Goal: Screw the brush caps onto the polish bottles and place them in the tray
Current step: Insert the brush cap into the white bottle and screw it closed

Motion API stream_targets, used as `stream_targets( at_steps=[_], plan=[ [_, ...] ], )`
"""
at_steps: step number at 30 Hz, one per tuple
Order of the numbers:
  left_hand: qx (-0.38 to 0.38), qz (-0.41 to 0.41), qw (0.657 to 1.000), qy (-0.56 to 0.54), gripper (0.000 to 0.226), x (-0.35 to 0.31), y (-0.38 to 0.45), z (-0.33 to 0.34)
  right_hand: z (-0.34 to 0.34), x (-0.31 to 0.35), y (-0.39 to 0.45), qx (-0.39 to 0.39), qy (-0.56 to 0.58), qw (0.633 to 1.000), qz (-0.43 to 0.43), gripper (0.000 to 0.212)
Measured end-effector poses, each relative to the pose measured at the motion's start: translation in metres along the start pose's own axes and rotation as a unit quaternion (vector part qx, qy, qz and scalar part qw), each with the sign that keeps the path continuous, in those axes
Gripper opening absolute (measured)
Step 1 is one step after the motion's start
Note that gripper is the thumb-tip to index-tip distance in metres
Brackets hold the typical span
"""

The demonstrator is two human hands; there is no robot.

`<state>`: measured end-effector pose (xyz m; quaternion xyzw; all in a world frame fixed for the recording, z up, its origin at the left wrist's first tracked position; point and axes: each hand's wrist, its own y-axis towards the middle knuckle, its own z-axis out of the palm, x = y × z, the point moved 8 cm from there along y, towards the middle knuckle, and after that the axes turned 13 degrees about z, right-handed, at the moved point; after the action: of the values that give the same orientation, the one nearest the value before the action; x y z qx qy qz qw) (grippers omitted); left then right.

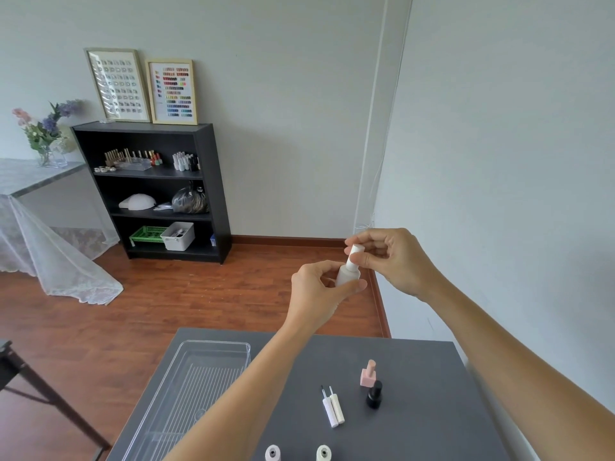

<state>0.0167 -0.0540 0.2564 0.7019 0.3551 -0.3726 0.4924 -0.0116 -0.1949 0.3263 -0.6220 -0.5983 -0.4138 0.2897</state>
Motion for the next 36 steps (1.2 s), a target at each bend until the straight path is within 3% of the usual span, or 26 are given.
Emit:
stream_targets(
  at_steps=[11, 19, 24, 29, 36],
  plan=[
    [-0.002, 0.008, 0.998, 0.057, 0.022, 0.029, -0.018, 0.013, 0.018, -0.040, -0.013, -0.120, -0.043, 0.991, 0.034, 0.009],
    [0.030, -0.055, 0.996, 0.059, 0.026, 0.082, -0.049, 0.035, 0.042, -0.094, -0.027, -0.100, -0.056, 0.989, 0.092, 0.012],
    [0.103, -0.114, 0.986, 0.059, 0.036, 0.119, -0.078, 0.052, 0.063, -0.138, -0.044, -0.058, -0.059, 0.988, 0.133, 0.011],
    [0.203, -0.156, 0.964, 0.071, 0.071, 0.155, -0.112, 0.058, 0.076, -0.191, -0.068, -0.050, -0.056, 0.981, 0.181, 0.009],
    [0.309, -0.218, 0.920, 0.105, 0.092, 0.196, -0.169, 0.052, 0.083, -0.251, -0.098, -0.034, -0.136, 0.960, 0.244, 0.007]
  ],
)
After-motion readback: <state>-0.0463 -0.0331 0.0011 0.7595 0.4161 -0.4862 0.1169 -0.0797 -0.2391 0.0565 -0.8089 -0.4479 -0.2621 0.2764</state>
